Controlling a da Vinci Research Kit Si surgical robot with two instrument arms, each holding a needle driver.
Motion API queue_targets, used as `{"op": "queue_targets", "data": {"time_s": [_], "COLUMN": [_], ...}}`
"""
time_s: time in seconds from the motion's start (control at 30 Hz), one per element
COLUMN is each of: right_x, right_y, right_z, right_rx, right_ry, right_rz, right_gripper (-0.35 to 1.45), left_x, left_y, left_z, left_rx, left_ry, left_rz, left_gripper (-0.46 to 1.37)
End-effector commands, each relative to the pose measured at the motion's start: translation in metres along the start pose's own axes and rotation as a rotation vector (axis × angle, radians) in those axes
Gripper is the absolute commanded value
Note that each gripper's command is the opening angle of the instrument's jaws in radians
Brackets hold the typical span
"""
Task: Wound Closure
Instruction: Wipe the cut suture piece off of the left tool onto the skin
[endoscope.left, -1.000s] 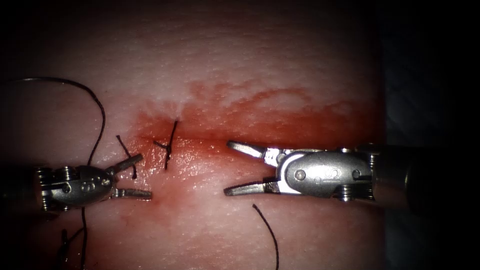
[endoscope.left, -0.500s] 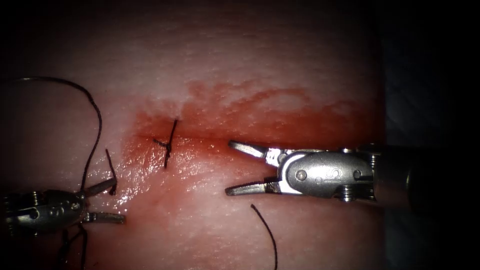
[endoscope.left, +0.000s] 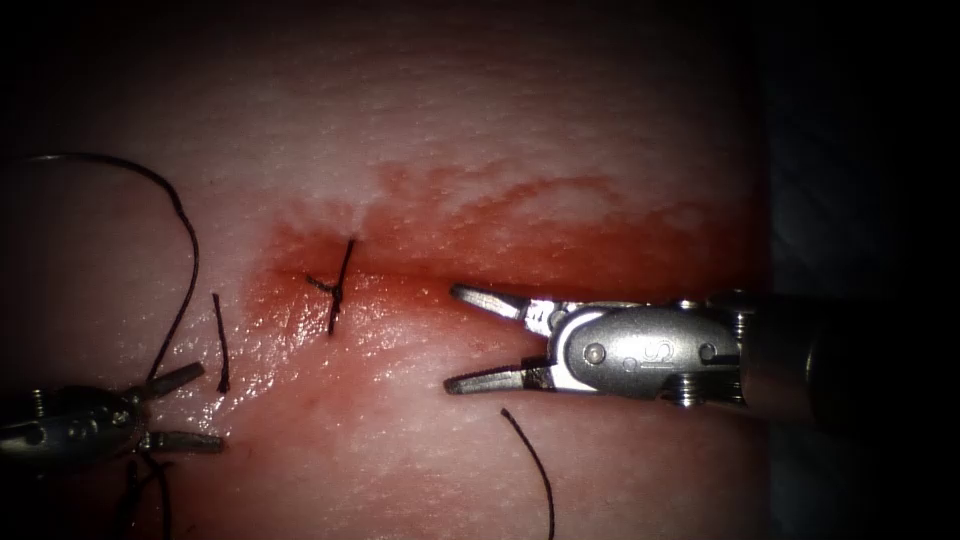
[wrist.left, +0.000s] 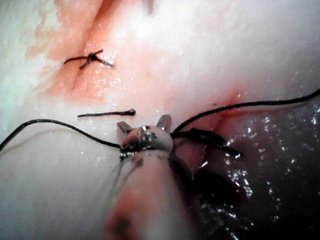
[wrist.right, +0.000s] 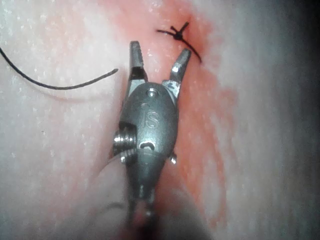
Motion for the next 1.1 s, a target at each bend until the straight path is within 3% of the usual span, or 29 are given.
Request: {"op": "queue_targets", "data": {"time_s": [0.03, 0.2, 0.43, 0.6, 0.8, 1.1], "right_x": [0.0000, -0.0001, -0.0002, -0.0001, 0.0002, 0.0011], "right_y": [0.0000, 0.0001, 0.0002, 0.0003, 0.0007, 0.0012], "right_z": [0.0000, 0.0000, 0.0000, -0.0005, -0.0017, -0.0039], "right_rx": [0.003, 0.006, 0.018, 0.028, 0.024, 0.013], "right_ry": [0.000, -0.005, -0.023, -0.031, -0.039, -0.058], "right_rz": [0.000, 0.000, -0.001, 0.010, 0.015, 0.026], "right_gripper": [1.15, 1.15, 1.15, 1.15, 1.14, 1.14], "left_x": [0.0008, 0.0039, 0.0086, 0.0120, 0.0140, 0.0151], "left_y": [-0.0001, -0.0004, -0.0007, -0.0007, -0.0005, -0.0004], "left_z": [-0.0002, -0.0012, -0.0023, -0.0019, -0.0008, 0.0003], "left_rx": [-0.004, 0.014, 0.015, -0.002, -0.059, -0.073], "left_ry": [0.010, 0.078, 0.108, 0.138, 0.148, 0.153], "left_rz": [0.012, 0.029, 0.125, 0.196, 0.253, 0.307], "left_gripper": [0.47, 0.59, 0.61, 0.46, 0.53, 0.36]}}
